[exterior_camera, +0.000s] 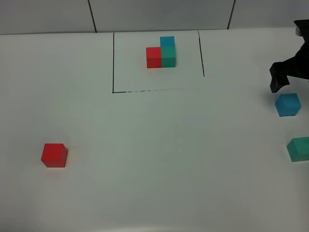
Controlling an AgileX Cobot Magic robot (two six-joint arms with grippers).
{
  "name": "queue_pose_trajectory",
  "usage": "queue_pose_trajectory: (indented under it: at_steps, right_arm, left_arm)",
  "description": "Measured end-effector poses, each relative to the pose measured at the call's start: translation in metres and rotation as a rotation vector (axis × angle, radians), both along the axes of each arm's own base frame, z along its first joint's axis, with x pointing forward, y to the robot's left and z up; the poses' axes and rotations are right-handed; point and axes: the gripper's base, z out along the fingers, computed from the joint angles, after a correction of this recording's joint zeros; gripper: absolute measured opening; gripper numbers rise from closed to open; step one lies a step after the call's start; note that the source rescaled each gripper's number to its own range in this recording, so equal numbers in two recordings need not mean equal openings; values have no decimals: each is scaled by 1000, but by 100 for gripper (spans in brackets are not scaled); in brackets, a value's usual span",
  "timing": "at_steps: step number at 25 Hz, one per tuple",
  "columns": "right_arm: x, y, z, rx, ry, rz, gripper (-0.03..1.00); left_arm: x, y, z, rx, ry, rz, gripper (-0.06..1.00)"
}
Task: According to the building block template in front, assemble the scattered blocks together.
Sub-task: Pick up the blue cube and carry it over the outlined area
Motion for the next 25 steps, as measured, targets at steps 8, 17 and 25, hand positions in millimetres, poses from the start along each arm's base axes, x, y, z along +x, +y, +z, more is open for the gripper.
queue_pose_trajectory:
  at_steps: [8,17,25]
  right_arm:
    - [2,0,-28,2,78,4,89]
    - [4,0,-45,3,108,4,88]
    - [3,0,-53,5,148,6,53]
  left_arm:
    - [0,0,0,1,0,-1,88]
    - [0,0,0,1,0,-1,88]
    - [0,0,0,1,0,-1,88]
